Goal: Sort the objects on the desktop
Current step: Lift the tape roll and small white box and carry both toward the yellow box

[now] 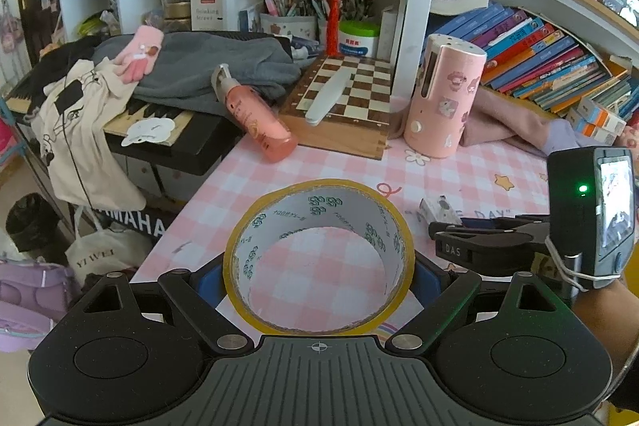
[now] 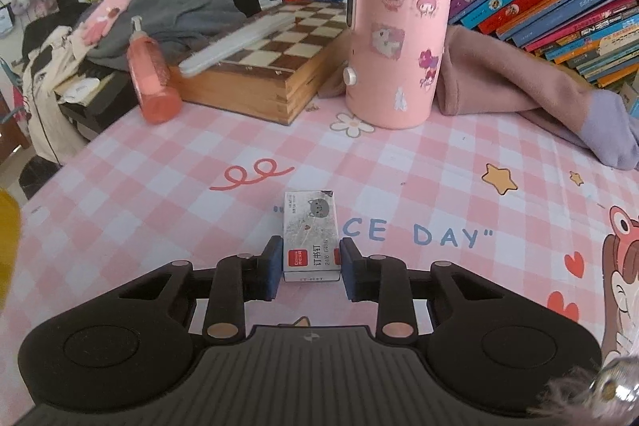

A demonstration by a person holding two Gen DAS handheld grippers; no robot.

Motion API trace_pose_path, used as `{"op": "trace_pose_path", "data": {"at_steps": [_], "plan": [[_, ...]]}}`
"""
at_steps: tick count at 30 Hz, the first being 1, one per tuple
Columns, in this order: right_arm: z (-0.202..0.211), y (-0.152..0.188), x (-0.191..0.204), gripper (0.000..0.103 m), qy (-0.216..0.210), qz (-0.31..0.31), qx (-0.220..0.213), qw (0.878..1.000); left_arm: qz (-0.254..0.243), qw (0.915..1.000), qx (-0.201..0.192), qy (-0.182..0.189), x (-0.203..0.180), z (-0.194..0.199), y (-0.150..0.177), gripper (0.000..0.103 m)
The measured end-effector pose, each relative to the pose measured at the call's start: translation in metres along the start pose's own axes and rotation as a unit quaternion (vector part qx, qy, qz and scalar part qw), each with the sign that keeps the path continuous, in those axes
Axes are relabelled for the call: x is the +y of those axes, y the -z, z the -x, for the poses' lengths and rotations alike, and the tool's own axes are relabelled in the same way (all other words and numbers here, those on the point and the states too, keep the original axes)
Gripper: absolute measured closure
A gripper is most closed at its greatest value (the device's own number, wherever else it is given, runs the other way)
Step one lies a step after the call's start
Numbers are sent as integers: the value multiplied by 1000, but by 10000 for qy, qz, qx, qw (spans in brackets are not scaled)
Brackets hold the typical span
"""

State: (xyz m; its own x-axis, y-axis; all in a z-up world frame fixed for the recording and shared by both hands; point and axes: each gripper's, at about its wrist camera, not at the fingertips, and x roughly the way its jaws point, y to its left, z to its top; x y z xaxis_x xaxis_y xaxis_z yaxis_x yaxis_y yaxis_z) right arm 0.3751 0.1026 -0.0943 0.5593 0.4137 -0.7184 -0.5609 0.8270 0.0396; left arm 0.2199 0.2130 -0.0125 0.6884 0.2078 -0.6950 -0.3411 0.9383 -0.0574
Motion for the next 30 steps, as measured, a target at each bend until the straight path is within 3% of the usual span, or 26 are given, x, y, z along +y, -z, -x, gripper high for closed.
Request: {"op": "trace_pose_path", "data": {"at_steps": [15,30], "plan": [[76,14,-10,76,73,-299,-335,9990,-141,9984,-349,425,-14,34,11,12],[182,58,-34,76,349,-772,-628,9944,-318,9909,-526,1196,-29,77,29,12]]}}
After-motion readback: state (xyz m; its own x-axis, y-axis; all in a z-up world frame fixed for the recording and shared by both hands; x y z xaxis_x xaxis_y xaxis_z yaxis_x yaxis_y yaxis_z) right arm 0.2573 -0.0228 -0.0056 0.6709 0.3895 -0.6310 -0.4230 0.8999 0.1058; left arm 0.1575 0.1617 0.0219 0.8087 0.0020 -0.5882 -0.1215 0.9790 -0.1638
